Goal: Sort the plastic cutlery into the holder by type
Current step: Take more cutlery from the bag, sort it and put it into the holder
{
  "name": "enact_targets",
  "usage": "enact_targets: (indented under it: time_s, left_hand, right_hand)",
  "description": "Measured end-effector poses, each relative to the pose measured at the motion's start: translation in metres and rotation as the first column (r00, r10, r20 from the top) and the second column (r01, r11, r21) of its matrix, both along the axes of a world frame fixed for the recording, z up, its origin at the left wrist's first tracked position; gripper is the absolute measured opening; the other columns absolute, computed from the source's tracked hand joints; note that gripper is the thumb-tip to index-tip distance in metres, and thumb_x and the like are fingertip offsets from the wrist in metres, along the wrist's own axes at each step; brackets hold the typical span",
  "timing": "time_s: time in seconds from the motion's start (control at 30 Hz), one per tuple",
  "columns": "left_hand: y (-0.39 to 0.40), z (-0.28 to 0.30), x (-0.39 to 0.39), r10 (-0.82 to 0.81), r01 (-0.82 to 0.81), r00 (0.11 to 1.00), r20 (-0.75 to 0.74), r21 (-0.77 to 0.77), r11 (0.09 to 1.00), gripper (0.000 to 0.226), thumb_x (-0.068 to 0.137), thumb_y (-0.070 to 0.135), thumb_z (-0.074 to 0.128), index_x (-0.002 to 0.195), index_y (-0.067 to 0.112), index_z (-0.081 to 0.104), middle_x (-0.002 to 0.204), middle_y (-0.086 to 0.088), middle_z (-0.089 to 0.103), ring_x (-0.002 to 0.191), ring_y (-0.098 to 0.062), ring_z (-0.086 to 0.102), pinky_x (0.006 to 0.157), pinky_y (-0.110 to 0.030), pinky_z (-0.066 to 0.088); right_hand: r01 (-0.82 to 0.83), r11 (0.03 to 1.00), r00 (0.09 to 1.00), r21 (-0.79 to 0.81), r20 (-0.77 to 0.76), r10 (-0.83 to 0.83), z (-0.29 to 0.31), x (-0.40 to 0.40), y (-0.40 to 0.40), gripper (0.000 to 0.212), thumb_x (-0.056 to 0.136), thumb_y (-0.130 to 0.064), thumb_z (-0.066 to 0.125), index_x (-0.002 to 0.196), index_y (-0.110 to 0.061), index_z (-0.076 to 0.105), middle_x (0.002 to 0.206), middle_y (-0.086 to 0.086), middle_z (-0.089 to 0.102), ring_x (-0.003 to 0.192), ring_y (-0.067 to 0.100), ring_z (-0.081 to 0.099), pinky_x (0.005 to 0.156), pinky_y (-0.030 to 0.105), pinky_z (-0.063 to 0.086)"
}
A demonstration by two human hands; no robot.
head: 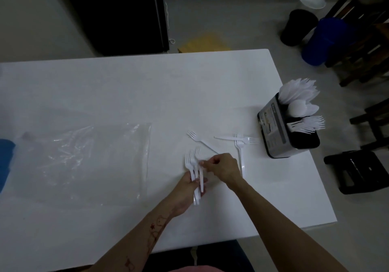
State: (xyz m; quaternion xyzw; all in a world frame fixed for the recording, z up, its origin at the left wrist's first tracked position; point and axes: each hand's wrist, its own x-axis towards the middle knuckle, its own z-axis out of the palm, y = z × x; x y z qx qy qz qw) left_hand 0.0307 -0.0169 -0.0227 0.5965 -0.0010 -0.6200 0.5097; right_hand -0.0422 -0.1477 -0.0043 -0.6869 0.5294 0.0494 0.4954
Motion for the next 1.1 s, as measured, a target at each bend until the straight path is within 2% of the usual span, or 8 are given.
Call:
enact_targets:
  time_s: [0.1, 0.37, 0.5, 0.6, 0.73, 0.83, 0.93, 1.1]
  left_hand:
    - [0.001, -0.001, 0.003, 0.082, -0.081, 0.996, -0.041, 0.022, 0.997, 0.018, 0.101, 0.006, 0.036, 0.098, 0.008, 0.054, 0.092, -0.009, 0.059, 0.074, -0.015, 0.056, 0.067, -0.022, 0.055]
    - [-0.006, -0.002, 0.005, 0.195, -0.190, 0.977, -0.091, 0.063, 0.980, 0.021, 0.102, 0.012, 0.036, 0.115, 0.001, 0.048, 0.106, -0.014, 0.059, 0.090, -0.023, 0.060, 0.083, -0.033, 0.053]
    - [-0.010, -0.004, 0.001, 0.138, -0.137, 0.990, -0.018, 0.075, 0.988, 0.025, 0.102, 0.006, 0.036, 0.122, -0.001, 0.048, 0.093, -0.007, 0.057, 0.075, -0.013, 0.055, 0.066, -0.020, 0.054]
    - [-0.010, -0.005, 0.000, 0.172, -0.173, 0.985, 0.018, 0.096, 0.980, 0.028, 0.102, 0.006, 0.034, 0.126, -0.001, 0.046, 0.100, -0.011, 0.056, 0.075, -0.013, 0.054, 0.074, -0.024, 0.050]
    - [-0.015, -0.003, 0.002, 0.244, -0.249, 0.968, 0.066, 0.100, 0.963, 0.020, 0.100, 0.001, 0.033, 0.117, 0.006, 0.043, 0.106, -0.007, 0.058, 0.084, -0.015, 0.053, 0.075, -0.023, 0.049]
    - [-0.021, 0.001, 0.003, 0.290, -0.301, 0.951, 0.106, 0.100, 0.949, 0.020, 0.099, -0.002, 0.033, 0.113, 0.006, 0.043, 0.110, -0.007, 0.057, 0.091, -0.018, 0.053, 0.073, -0.023, 0.047]
    - [-0.025, 0.001, 0.003, 0.279, -0.284, 0.958, 0.074, 0.084, 0.955, 0.020, 0.099, -0.001, 0.033, 0.098, 0.007, 0.052, 0.114, -0.010, 0.055, 0.104, -0.024, 0.053, 0.071, -0.027, 0.047]
    - [-0.036, 0.003, -0.001, 0.330, -0.327, 0.942, -0.063, 0.056, 0.944, 0.021, 0.101, 0.015, 0.040, 0.105, 0.001, 0.055, 0.087, -0.007, 0.071, 0.078, -0.021, 0.066, 0.066, -0.031, 0.055]
  right_hand:
    - [-0.040, 0.974, 0.996, -0.222, -0.089, 0.021, -0.003, 0.010, -0.010, 0.031, 0.082, -0.048, 0.072, 0.088, -0.018, 0.070, 0.082, -0.002, 0.070, 0.076, 0.015, 0.066, 0.073, 0.033, 0.056]
    - [-0.183, 0.865, 0.968, -0.467, -0.239, 0.076, -0.012, 0.018, -0.018, 0.018, 0.093, -0.022, 0.064, 0.109, -0.014, 0.062, 0.112, 0.004, 0.063, 0.093, 0.022, 0.064, 0.071, 0.029, 0.046]
    - [-0.177, 0.878, 0.966, -0.445, -0.251, 0.068, -0.016, 0.012, -0.021, 0.016, 0.094, -0.022, 0.062, 0.108, -0.014, 0.062, 0.112, 0.004, 0.061, 0.096, 0.022, 0.061, 0.071, 0.028, 0.042]
    - [-0.159, 0.910, 0.970, -0.384, -0.233, 0.071, -0.019, 0.003, -0.022, 0.014, 0.093, -0.026, 0.062, 0.102, -0.015, 0.060, 0.105, 0.003, 0.061, 0.086, 0.019, 0.058, 0.074, 0.033, 0.050]
    - [0.015, 0.964, 0.999, -0.264, 0.034, -0.006, -0.017, -0.013, -0.011, 0.015, 0.089, -0.027, 0.069, 0.094, -0.015, 0.061, 0.088, -0.003, 0.067, 0.080, 0.014, 0.064, 0.069, 0.023, 0.051]
    - [-0.061, 0.982, 0.986, -0.179, 0.144, 0.087, -0.008, -0.025, 0.003, 0.015, 0.087, -0.031, 0.072, 0.090, -0.018, 0.064, 0.083, -0.009, 0.067, 0.076, 0.005, 0.062, 0.064, 0.012, 0.045]
    - [-0.121, 0.981, 0.974, -0.149, 0.174, 0.146, -0.005, -0.034, 0.010, 0.016, 0.086, -0.035, 0.072, 0.088, -0.020, 0.067, 0.080, -0.008, 0.067, 0.071, 0.005, 0.061, 0.064, 0.015, 0.047]
    - [-0.150, 0.978, 0.973, -0.144, 0.156, 0.172, -0.009, -0.040, 0.011, 0.017, 0.083, -0.036, 0.074, 0.083, -0.020, 0.069, 0.074, -0.007, 0.068, 0.065, 0.003, 0.060, 0.062, 0.017, 0.047]
